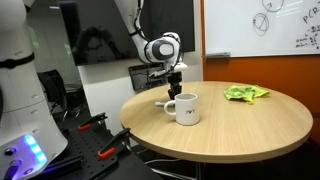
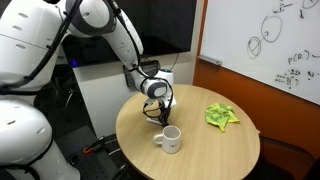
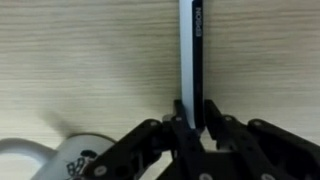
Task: Put the marker in the mug cup
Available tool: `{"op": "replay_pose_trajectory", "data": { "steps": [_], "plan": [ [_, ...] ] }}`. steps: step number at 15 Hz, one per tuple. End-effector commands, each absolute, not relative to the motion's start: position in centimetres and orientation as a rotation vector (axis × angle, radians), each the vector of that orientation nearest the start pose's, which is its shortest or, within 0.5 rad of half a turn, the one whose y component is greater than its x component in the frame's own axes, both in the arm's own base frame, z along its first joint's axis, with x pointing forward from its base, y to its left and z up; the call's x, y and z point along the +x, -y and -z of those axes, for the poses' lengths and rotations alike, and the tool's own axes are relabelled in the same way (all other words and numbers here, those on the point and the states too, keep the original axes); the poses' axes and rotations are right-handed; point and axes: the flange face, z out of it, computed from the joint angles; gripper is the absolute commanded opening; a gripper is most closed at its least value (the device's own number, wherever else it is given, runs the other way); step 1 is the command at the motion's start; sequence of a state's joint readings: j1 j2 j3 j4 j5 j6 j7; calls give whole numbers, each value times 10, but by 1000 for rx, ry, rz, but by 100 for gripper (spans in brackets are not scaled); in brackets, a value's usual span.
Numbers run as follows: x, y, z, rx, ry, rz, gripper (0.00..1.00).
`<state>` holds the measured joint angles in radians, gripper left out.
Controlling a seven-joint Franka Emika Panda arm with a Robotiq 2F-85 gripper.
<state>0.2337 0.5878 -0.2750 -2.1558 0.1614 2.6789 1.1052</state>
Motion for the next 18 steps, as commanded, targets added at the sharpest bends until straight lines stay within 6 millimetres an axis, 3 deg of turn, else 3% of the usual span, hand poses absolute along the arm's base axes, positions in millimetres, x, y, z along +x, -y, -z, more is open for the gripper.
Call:
{"op": "replay_pose_trajectory", "data": {
  "steps": [1, 5, 8, 18],
  "plan": [
    [550, 22, -151, -2562, -2169, 96, 7],
    [553, -11, -182, -2493, -2433, 320, 7],
    [558, -23, -204, -2403, -2640, 479, 7],
    [565, -3, -237, -1863, -3324, 936, 7]
  ]
}}
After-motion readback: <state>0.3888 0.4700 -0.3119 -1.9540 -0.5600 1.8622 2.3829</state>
